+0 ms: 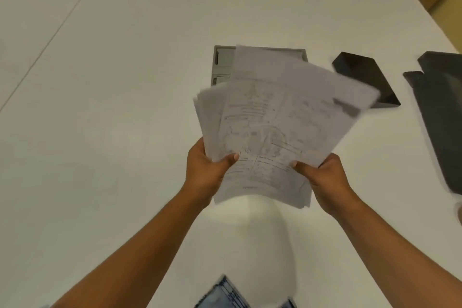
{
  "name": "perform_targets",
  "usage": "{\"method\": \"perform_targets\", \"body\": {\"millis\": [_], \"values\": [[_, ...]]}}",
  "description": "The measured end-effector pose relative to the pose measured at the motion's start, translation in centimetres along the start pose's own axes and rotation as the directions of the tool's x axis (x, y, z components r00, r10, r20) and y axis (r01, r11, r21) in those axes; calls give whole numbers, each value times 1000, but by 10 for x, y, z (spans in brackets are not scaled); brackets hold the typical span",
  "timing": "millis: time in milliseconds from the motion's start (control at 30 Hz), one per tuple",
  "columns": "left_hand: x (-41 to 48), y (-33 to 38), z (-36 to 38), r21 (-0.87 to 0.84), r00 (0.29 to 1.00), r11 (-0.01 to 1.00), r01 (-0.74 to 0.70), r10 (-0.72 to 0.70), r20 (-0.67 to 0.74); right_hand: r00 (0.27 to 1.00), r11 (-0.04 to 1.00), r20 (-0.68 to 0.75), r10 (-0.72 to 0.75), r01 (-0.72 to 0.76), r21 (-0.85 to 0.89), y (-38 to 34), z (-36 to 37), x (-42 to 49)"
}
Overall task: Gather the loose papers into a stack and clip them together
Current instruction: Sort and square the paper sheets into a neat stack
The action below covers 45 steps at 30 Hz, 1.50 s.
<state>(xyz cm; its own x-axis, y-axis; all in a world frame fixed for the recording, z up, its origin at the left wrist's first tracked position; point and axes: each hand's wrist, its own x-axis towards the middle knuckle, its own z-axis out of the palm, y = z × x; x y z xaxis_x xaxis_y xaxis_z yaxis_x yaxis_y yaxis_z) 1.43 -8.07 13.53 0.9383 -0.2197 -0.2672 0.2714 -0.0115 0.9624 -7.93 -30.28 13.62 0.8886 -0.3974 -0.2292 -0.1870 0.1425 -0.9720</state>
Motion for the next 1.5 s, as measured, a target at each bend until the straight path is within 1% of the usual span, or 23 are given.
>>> {"method": "perform_targets", "body": {"millis": [67, 167, 300, 400, 467, 567, 733, 833, 1000, 1100, 1167, 1300, 1400, 1500], "values": [[3, -13, 3, 54, 997, 996, -66, 67, -25, 999, 1000, 12, -31, 31, 4, 0, 9, 4], [5, -24, 5, 100, 993, 988, -116, 118, -13, 998, 998, 21, -54, 55, -40, 0, 17, 10], [5, -18, 4, 72, 982, 980, -186, 186, 14, 994, 989, 28, -110, 112, -96, -6, 19, 9], [3, 0, 6, 25, 976, 976, -215, 216, -37, 984, 977, 59, -165, 172, -124, -12, 17, 8], [1, 12, 11, 9, 964, 965, -262, 262, -33, 982, 976, 61, -178, 184, -116, -16, 14, 9], [-1, 21, 20, 37, 949, 950, -310, 312, -44, 983, 980, 63, -170, 176, -94, -21, 9, 11], [0, 25, 25, 16, 947, 948, -319, 319, -30, 988, 988, 46, -145, 147, -55, -22, 6, 14], [1, 27, 25, 21, 938, 937, -348, 348, 14, 989, 988, 18, -143, 144, -50, -22, 5, 15], [2, 29, 20, 126, 933, 926, -357, 349, 86, 985, 978, 7, -174, 174, -114, -24, 5, 16], [0, 34, 19, 104, 954, 948, -300, 298, 39, 981, 972, 40, -189, 193, -133, -25, 6, 16], [0, 36, 18, 91, 955, 951, -295, 296, -4, 975, 964, 58, -215, 222, -147, -29, 7, 15], [-6, 37, 14, 56, 946, 945, -323, 323, 11, 964, 953, 79, -254, 263, -151, -33, 7, 14], [-9, 35, 13, 50, 941, 939, -339, 338, 33, 964, 954, 83, -252, 262, -145, -33, 10, 14], [-9, 28, 13, 19, 955, 955, -297, 297, 5, 962, 958, 41, -269, 272, -92, -30, 10, 20]]}}
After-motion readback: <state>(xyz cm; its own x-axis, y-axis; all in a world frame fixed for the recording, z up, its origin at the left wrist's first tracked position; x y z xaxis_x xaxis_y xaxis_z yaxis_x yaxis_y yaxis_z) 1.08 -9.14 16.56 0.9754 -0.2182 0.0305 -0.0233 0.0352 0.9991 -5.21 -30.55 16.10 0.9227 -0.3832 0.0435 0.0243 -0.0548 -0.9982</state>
